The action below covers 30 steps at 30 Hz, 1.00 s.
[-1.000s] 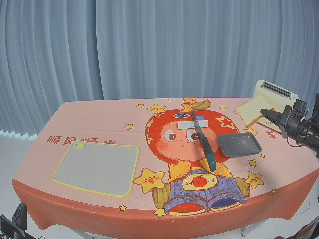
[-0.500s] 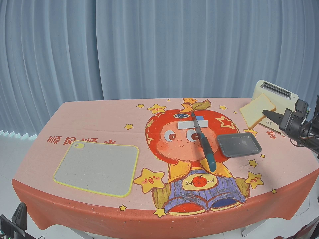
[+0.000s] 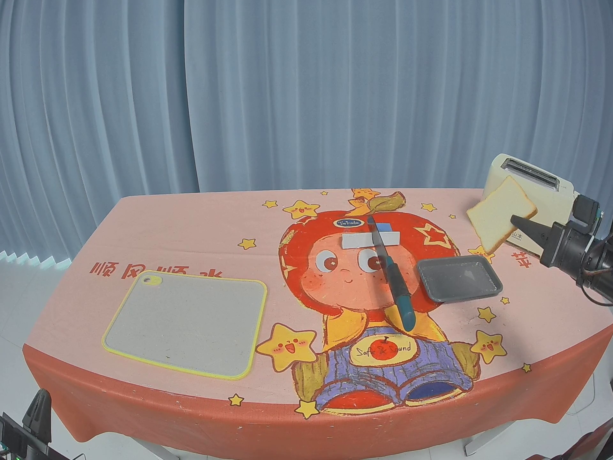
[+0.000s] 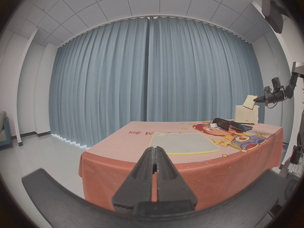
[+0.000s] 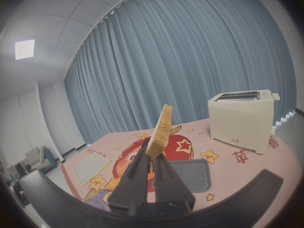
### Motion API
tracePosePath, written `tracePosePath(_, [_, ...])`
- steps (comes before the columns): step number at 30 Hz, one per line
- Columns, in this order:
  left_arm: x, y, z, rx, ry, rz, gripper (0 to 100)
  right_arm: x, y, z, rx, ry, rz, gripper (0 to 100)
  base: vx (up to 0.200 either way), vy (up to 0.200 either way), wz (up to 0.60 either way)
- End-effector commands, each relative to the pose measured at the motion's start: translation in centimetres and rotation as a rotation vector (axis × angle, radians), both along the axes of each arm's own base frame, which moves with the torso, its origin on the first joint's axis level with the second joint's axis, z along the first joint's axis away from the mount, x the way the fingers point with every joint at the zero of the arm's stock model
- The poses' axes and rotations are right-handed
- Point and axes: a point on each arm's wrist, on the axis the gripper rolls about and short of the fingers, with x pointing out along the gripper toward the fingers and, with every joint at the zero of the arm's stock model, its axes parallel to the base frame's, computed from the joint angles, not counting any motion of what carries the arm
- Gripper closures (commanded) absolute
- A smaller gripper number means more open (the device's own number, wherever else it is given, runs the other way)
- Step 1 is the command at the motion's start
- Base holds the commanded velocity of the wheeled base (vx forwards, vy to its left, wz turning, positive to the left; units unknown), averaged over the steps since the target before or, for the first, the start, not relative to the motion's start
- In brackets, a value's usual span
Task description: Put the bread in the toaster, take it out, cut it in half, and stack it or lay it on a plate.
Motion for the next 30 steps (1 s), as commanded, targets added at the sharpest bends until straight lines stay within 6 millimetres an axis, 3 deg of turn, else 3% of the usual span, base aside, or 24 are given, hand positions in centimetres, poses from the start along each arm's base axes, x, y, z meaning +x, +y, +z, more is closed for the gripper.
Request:
tracePosePath(1, [0.0,0.0,-0.5,0.000,0.001,0.001,100,-1.2,0.0,0.0,-0.018,-0.017,0.009,100,0.000,0.000,0.00])
tracePosePath(12, [0.0,0.0,-0.5,0.000,0.001,0.001,100,-1.7,-0.1,-1.3,-0.105,-0.012,0.024,100,0.000,0.000,0.00])
tracePosePath(20, [0.0,0.0,-0.5,0.000,0.001,0.001,100,-1.7,-0.1,-1.1,-0.105,-0.019,0.023,100,0.000,0.000,0.00])
tracePosePath(30, [0.0,0.0,-0.5,0.000,0.001,0.001,100,-1.8,0.0,-1.1,-0.106,-0.019,0.028,100,0.000,-0.200,0.00])
